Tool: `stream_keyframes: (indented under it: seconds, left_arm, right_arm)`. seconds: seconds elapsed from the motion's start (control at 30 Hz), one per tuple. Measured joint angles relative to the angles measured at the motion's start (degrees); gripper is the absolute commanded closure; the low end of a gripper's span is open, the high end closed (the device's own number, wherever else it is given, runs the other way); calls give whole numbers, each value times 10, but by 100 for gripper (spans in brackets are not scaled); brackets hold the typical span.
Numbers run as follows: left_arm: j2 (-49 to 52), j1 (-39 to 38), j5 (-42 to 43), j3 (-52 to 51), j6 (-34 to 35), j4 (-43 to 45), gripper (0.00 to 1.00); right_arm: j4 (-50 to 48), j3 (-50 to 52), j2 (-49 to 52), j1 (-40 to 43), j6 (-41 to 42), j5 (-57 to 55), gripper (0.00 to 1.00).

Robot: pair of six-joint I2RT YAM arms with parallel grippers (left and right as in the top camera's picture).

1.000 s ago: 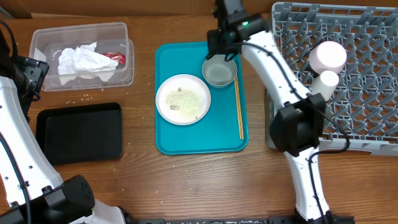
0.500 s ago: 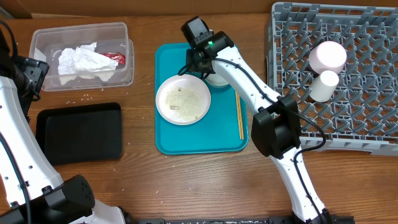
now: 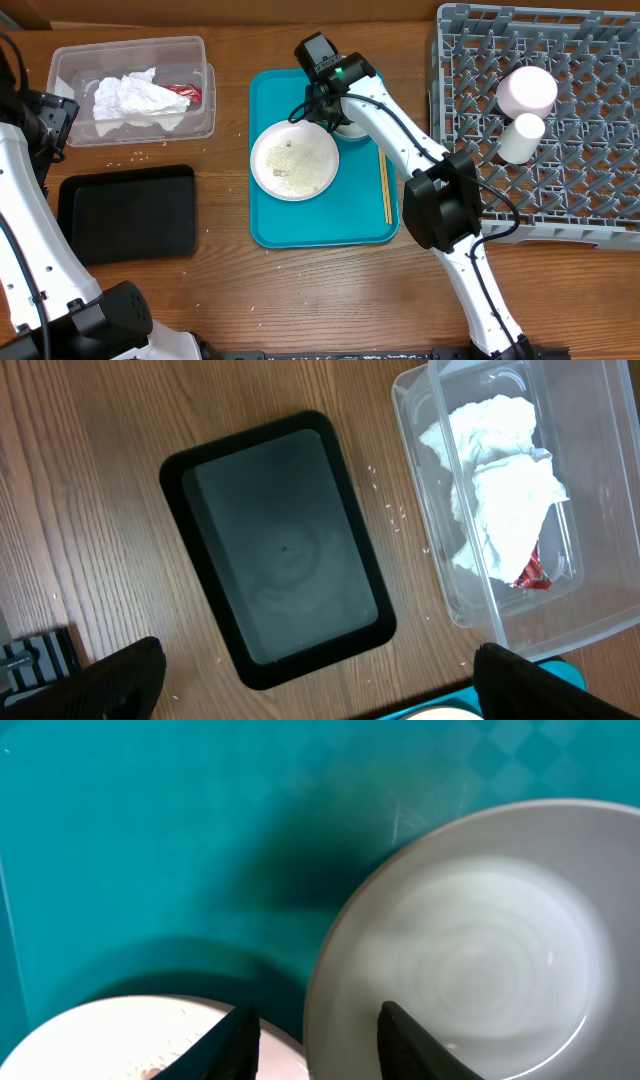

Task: Sort waste into correct bins and load items into the dishwasher
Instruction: 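Move the right gripper back to the tray and grasp the white saucer, then carry the white saucer right and place it upright in the rack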

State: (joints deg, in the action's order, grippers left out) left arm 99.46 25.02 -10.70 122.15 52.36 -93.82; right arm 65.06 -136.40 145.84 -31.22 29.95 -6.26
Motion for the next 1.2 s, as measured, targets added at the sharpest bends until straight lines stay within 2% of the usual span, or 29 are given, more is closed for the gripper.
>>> stream_keyframes:
  seconds: [0.17,0.33,0.5,0.9,1.03,1.2]
  left_arm:
    - [0,0,0,0,0,0,0]
    - [0,0,0,0,0,0,0]
    - [0,0,0,0,0,0,0]
    - [0,0,0,0,0,0,0]
    - [0,0,0,0,0,0,0]
    - [0,0,0,0,0,0,0]
  right_arm:
    - [0,3,3,0,0,1,67]
    - [2,3,3,0,-3,7,88]
    - [17,-2,3,1,0,18,96]
    - [102,-96,-29,41,-16,47,96]
    - [140,-152,-63,91,-35,63,96]
    - [189,-223,-136,233,-78,113,96]
